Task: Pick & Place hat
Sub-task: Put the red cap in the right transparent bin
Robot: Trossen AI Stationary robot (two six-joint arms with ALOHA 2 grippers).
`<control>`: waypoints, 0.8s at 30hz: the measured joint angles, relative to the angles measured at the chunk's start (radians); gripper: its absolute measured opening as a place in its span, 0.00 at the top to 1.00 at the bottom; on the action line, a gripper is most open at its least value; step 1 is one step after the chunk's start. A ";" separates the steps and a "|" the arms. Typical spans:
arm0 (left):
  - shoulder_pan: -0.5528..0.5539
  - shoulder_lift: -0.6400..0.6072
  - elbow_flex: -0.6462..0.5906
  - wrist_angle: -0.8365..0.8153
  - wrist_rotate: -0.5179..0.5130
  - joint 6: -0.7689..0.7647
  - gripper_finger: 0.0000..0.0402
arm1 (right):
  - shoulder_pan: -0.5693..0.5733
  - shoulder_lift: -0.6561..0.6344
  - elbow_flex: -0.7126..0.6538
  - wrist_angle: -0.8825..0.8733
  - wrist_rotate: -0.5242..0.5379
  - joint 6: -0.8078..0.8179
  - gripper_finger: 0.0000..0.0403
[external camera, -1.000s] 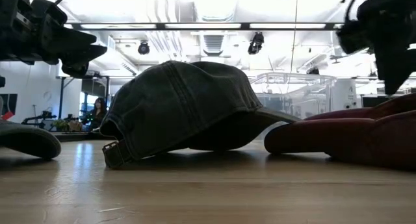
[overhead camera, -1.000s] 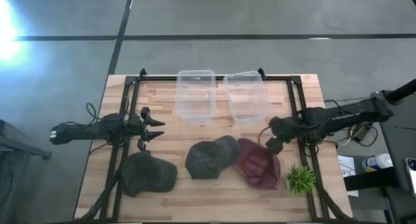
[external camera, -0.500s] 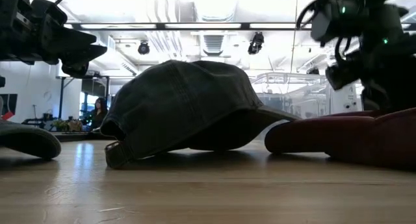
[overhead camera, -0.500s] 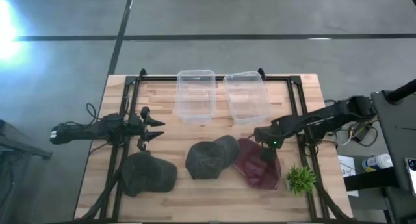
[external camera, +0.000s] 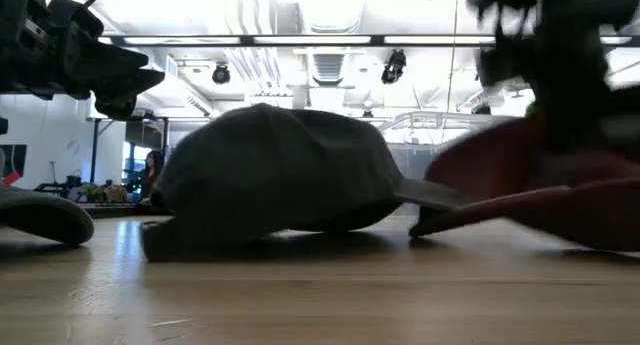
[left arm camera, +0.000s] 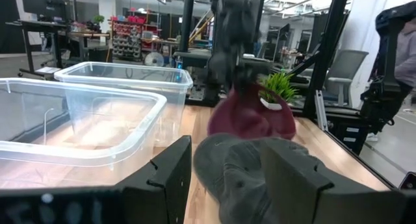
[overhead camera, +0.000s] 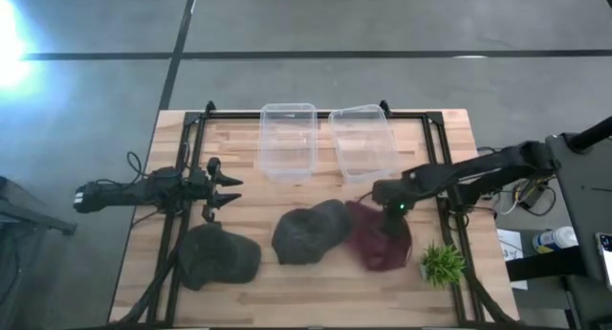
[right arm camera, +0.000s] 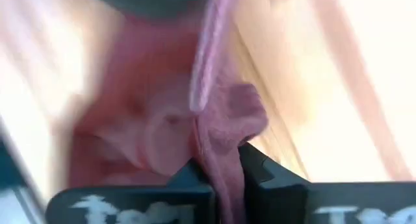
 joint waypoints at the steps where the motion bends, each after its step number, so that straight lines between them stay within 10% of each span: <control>1: 0.000 0.001 0.000 0.000 0.000 0.000 0.56 | 0.000 -0.028 0.041 -0.015 0.019 0.013 0.98; 16: 0.000 0.003 0.000 -0.002 0.000 0.000 0.56 | -0.125 -0.164 0.568 -0.081 0.891 -0.139 0.98; 24: 0.000 0.005 0.000 -0.002 0.001 0.000 0.56 | -0.378 -0.016 0.596 -0.008 0.899 -0.122 0.98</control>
